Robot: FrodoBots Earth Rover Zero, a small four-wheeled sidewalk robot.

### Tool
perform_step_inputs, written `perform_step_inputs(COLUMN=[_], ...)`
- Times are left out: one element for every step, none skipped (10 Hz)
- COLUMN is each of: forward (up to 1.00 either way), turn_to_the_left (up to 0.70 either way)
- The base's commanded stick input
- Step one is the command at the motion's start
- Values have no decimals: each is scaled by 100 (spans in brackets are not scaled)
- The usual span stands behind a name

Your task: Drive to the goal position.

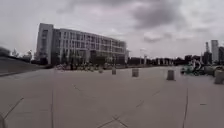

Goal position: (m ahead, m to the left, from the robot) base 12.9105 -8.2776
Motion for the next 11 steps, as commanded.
perform_step_inputs(forward=[70, 70, 70, 70, 70, 70, 70, 70, 70, 70, 70], turn_to_the_left=[-3, -9, -13, -13, -13, -13, -13, -13, -13, -13, -13])
